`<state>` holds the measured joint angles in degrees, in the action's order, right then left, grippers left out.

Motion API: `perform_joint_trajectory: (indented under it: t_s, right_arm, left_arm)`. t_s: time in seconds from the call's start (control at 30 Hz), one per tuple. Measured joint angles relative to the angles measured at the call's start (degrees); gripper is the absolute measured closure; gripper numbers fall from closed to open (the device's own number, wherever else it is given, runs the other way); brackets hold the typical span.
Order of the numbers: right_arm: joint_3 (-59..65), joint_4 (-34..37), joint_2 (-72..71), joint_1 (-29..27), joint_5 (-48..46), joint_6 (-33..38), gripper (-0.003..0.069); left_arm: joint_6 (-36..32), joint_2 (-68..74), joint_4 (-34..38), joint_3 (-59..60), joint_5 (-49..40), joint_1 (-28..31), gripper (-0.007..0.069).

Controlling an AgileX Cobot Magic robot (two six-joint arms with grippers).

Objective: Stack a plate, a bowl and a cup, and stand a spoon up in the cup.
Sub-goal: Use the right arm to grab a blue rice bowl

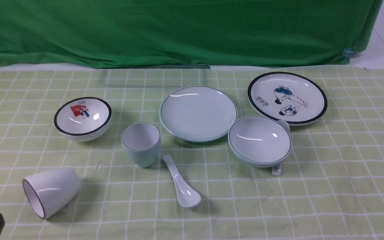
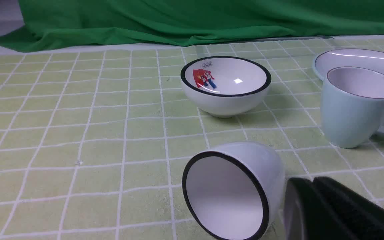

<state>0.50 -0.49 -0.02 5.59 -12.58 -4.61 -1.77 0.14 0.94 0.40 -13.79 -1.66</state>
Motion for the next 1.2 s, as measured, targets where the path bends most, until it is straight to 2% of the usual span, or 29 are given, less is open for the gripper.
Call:
perform_joint_trajectory:
  t_s: [1.2]
  right_arm:
    - [0.0, -0.9, 0.0, 0.0, 0.0, 1.3, 0.0417]
  left_arm:
    - [-1.7, 0.0, -0.1, 0.0, 0.9, 0.0, 0.0653]
